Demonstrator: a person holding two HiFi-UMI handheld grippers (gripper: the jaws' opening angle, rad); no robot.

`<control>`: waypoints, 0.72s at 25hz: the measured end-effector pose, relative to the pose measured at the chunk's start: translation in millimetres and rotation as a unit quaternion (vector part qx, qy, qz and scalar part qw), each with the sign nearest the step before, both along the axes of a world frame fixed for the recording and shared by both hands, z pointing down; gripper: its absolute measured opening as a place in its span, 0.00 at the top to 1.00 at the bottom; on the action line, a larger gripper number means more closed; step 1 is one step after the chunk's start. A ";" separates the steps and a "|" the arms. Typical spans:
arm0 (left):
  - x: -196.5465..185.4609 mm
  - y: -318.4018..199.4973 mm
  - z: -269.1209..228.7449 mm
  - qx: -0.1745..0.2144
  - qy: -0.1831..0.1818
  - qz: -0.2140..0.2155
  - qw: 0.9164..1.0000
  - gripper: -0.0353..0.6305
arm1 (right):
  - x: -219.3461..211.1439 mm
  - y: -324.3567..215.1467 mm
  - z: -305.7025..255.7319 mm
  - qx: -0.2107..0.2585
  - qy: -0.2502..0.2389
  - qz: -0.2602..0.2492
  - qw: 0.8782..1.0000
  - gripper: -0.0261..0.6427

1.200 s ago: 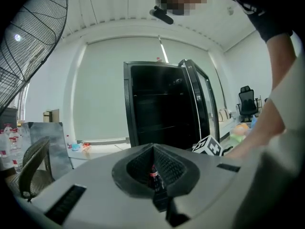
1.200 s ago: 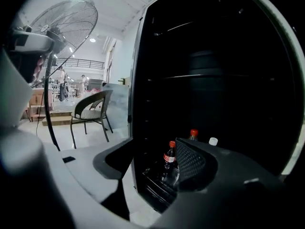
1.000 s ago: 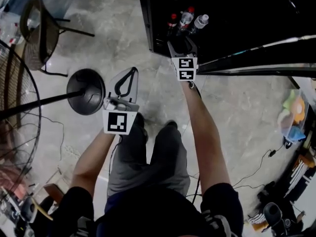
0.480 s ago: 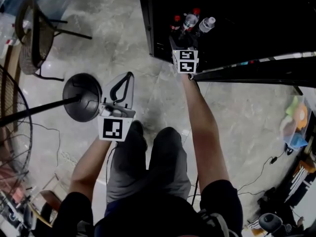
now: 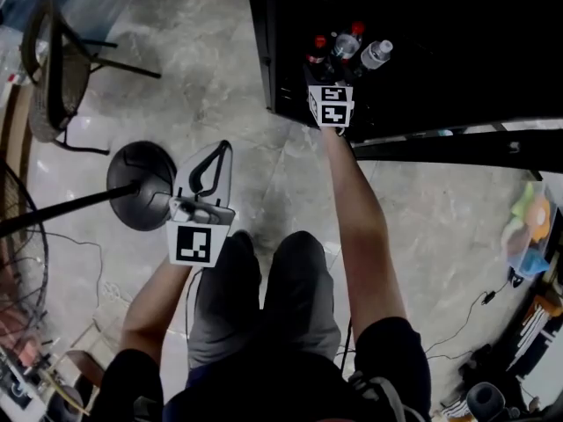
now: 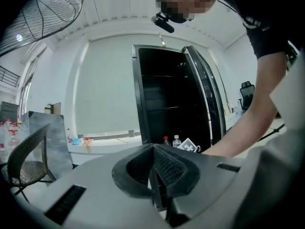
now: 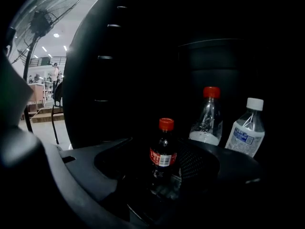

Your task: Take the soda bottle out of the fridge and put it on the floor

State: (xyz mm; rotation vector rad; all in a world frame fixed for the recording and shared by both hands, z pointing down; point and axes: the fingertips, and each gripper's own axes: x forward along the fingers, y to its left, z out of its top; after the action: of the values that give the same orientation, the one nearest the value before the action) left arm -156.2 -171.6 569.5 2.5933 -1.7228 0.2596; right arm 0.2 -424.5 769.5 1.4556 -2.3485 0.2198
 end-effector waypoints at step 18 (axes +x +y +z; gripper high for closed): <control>-18.6 -10.1 23.7 0.015 -0.003 -0.012 1.000 0.91 | 1.0 -43.3 28.3 0.015 -0.003 0.016 1.000 0.54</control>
State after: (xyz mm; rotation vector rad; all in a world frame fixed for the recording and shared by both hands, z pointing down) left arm -174.8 -181.8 593.2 2.5927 -1.7723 0.2431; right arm 1.2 -467.8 797.8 1.5101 -2.3443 0.1998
